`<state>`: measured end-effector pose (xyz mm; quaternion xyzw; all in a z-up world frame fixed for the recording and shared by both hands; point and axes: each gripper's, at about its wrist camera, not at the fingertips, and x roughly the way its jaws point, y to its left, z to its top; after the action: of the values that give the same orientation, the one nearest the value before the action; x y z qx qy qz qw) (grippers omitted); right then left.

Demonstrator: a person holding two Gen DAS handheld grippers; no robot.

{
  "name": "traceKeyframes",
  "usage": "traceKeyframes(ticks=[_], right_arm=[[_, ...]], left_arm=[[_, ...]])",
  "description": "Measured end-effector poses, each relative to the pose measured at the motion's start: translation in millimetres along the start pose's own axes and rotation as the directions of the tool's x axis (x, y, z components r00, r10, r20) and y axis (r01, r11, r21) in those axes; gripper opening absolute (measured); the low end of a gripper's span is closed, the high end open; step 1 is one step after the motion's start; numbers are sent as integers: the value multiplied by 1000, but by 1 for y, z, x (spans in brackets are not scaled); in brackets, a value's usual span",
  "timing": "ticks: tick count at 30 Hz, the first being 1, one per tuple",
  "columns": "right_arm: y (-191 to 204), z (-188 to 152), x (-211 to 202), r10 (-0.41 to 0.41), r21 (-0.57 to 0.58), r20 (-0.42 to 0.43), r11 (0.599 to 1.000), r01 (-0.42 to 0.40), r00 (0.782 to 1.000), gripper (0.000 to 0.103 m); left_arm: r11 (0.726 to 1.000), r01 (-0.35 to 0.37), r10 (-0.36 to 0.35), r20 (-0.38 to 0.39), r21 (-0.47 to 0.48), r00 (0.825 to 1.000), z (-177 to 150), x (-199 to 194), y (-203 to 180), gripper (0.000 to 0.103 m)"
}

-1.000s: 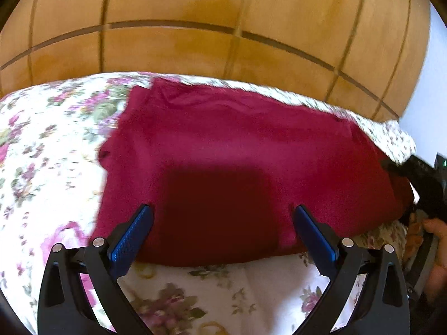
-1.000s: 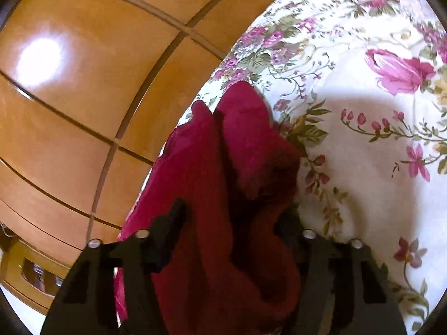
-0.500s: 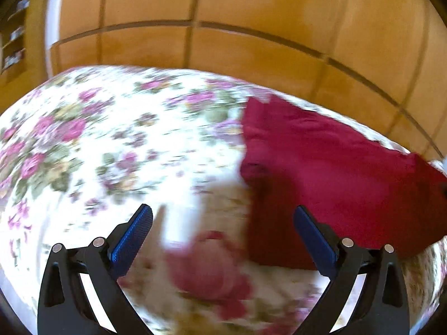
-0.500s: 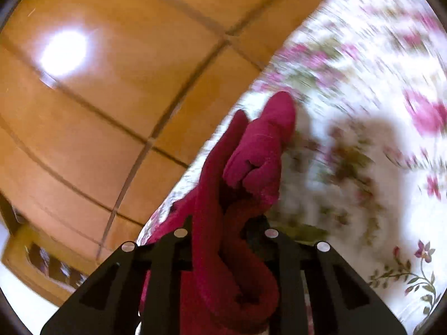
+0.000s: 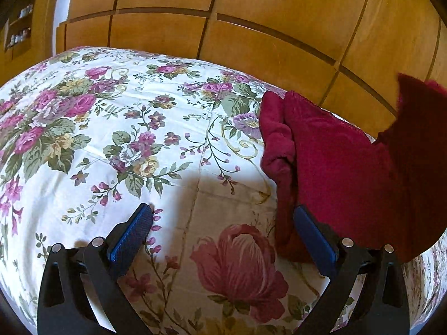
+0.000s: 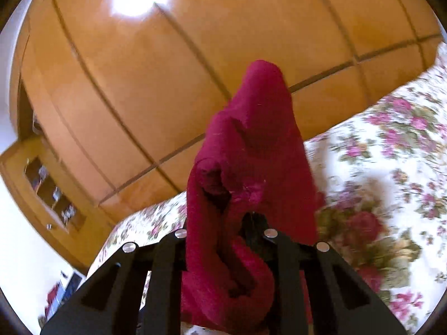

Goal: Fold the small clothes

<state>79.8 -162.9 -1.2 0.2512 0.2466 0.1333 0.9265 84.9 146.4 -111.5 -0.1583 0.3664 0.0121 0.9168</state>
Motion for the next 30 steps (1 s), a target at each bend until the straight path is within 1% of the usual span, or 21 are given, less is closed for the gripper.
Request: traceKeyframes(ticks=[5,8,11,13,15,17,19,20,21,22,23,24,25,27,28,30], right_arm=[[34,-23,42,37,-71,-94,996,-44,995,18],[50,-43,72,42,-111,-169,992,-61,985,17],[62,-68,99,21,-164,-252,984,-64,967,18],[68,-82,107,3,-200,-285,978,-63,958,18],[71,-94,114,-16,-238,-315,969,-62,949,22],[70,-99,116,-27,-250,-330,967,-59,944,25],[66,-99,112,-13,-245,-334,967,-73,942,27],[63,-98,112,-9,-243,-336,967,-77,942,33],[63,-97,108,14,-233,-340,968,-99,940,41],[64,-95,101,58,-206,-342,969,-136,938,76],[63,-93,91,94,-183,-331,970,-161,939,97],[64,-91,83,118,-177,-314,968,-180,942,97],[66,-90,75,125,-196,-309,961,-192,943,97],[70,-88,62,118,-250,-289,949,-194,950,97],[68,-86,52,105,-281,-255,943,-177,961,97],[61,-82,37,70,-306,-196,943,-129,978,98]], left_arm=[[1000,26,-25,21,-17,999,-1,0,5,100],[998,49,-48,30,-32,998,-1,-1,8,100],[997,66,-64,39,-42,997,-1,-2,10,100],[996,71,-69,42,-45,997,0,-2,11,100],[996,72,-70,44,-45,997,0,-2,11,100],[996,74,-72,46,-47,996,-1,-3,11,100],[996,80,-77,49,-50,996,-1,-3,12,100],[995,83,-81,51,-53,995,-1,-4,12,100],[994,90,-87,54,-58,995,-1,-4,13,100],[993,96,-92,55,-63,994,-1,-5,14,100],[993,102,-98,55,-68,994,0,-5,14,100],[992,108,-104,55,-72,993,0,-5,15,100],[989,119,-115,57,-82,992,1,-7,17,100],[982,149,-142,64,-117,988,2,-11,22,100],[974,173,-163,72,-149,984,3,-15,26,100],[956,208,-193,89,-209,977,8,-22,33,100]])
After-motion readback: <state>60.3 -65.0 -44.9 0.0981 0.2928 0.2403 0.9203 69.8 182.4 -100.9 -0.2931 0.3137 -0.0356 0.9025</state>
